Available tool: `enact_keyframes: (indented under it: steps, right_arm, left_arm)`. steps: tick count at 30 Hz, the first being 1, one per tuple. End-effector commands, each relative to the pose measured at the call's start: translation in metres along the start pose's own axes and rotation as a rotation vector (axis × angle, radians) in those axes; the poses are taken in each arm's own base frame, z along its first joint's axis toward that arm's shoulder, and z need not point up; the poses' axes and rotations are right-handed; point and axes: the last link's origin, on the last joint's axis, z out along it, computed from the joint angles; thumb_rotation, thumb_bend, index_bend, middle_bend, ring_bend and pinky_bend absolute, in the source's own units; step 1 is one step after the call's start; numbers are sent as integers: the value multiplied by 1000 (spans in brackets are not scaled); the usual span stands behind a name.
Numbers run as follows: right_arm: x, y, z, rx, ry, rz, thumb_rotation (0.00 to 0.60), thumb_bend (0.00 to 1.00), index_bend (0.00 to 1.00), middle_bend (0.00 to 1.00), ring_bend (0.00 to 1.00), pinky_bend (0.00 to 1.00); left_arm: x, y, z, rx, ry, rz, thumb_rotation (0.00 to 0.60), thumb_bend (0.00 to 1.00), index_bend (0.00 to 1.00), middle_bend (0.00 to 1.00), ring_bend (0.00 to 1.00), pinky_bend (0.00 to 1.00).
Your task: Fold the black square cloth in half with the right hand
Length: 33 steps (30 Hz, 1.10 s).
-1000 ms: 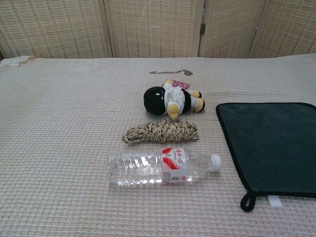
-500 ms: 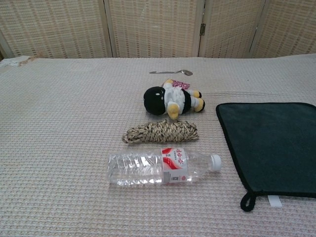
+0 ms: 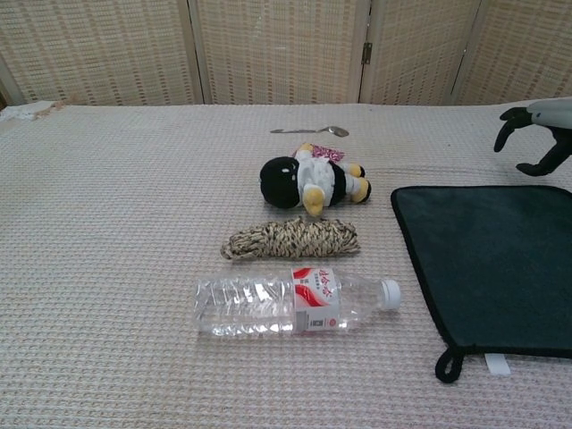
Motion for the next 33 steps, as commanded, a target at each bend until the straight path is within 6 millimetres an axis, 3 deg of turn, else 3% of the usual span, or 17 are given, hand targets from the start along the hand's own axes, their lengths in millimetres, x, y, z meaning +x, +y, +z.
enact_keyframes:
  steps: [1, 12, 23, 33]
  right_arm:
    - [-11, -19, 13, 23, -33, -18, 600, 505, 320, 0, 0, 0]
    - [-31, -41, 28, 35, -68, -44, 600, 505, 346, 0, 0, 0]
    - [-34, -32, 29, 3, -68, -52, 600, 505, 394, 0, 0, 0]
    - [-34, -24, 29, -8, -61, -48, 600, 505, 508, 43, 0, 0]
  left_arm:
    - [0, -1, 0, 2, -1, -1, 600, 470, 143, 146, 64, 110]
    - [3, -1, -1, -9, 3, -18, 600, 470, 147, 146, 64, 111]
    - [3, -1, 0, -13, 2, -19, 600, 471, 148, 146, 64, 110]
    - [2, -2, 1, -13, 1, -15, 600, 471, 144, 146, 64, 110]
